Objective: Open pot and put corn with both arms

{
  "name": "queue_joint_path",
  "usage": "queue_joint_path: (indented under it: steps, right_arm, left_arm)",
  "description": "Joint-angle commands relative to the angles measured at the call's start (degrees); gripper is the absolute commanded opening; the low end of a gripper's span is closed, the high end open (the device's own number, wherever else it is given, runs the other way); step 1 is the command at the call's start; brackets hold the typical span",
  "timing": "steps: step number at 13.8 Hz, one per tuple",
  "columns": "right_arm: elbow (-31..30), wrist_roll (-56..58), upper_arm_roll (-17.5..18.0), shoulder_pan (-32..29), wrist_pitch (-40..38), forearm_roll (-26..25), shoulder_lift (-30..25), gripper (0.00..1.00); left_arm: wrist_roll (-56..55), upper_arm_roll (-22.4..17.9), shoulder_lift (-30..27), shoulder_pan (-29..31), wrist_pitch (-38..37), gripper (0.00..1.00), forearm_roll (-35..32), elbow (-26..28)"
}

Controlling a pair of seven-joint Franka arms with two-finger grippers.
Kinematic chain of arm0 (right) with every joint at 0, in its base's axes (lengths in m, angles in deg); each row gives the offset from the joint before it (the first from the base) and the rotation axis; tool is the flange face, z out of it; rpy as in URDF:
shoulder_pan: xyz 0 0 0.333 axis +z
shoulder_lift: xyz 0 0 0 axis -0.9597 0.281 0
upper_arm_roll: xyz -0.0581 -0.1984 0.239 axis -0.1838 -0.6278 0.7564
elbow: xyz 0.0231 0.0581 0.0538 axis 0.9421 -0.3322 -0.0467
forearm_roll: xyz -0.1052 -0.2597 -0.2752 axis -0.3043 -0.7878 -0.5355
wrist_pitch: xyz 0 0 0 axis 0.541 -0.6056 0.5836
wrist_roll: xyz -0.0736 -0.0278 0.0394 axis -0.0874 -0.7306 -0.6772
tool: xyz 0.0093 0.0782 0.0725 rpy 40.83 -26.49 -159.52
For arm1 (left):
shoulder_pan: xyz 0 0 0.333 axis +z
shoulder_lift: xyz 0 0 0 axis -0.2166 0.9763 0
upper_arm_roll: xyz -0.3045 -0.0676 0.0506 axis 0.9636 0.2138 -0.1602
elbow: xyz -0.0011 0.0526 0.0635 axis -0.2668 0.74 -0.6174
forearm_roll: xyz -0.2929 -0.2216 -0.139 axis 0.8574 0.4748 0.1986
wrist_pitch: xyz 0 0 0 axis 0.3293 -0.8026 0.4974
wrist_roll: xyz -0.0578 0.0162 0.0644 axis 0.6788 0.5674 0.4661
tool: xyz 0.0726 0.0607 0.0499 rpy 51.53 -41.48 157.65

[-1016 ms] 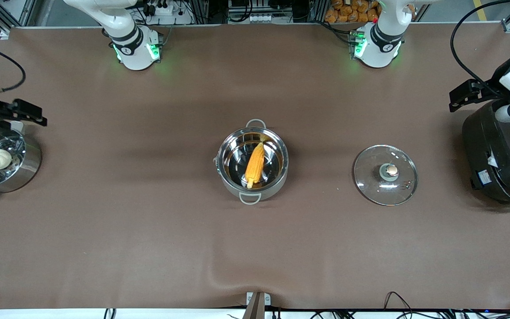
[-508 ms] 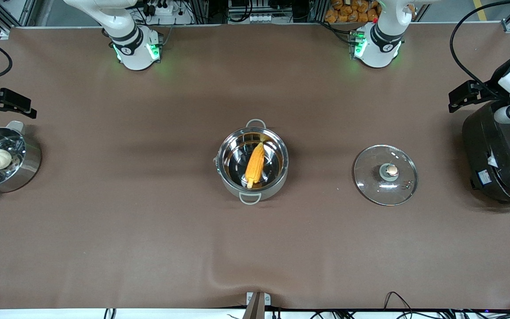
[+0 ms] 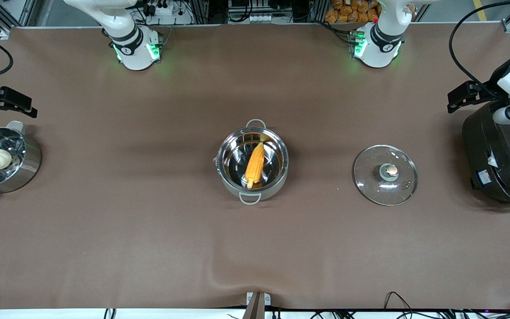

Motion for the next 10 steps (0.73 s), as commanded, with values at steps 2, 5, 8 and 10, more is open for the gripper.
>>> queue_joint_path:
  steps: [2,5,8,10]
  right_arm:
    - [0.11,-0.82,0.39,-0.71,-0.98,-1.06,-0.77,1.0]
    - [0.02,-0.11,-0.05,-0.8,-1.5,-1.15,-0.85,1.0]
    - [0.02,-0.81,0.3,-0.36,-1.42,-1.15,-0.85,1.0]
    - [0.02,-0.81,0.3,-0.27,-1.42,-1.15,-0.77,1.0]
  left_arm:
    - [-1.81,-0.13,-0.49,0.05,1.83,1.0,1.55,0.59]
    - [-3.05,-0.13,-0.4,0.05,2.18,1.0,1.81,0.5]
    - [-6.04,-0.13,-0.32,0.13,2.09,1.0,2.52,0.32]
    - [-5.43,-0.22,-0.14,0.22,2.01,1.0,2.43,0.32]
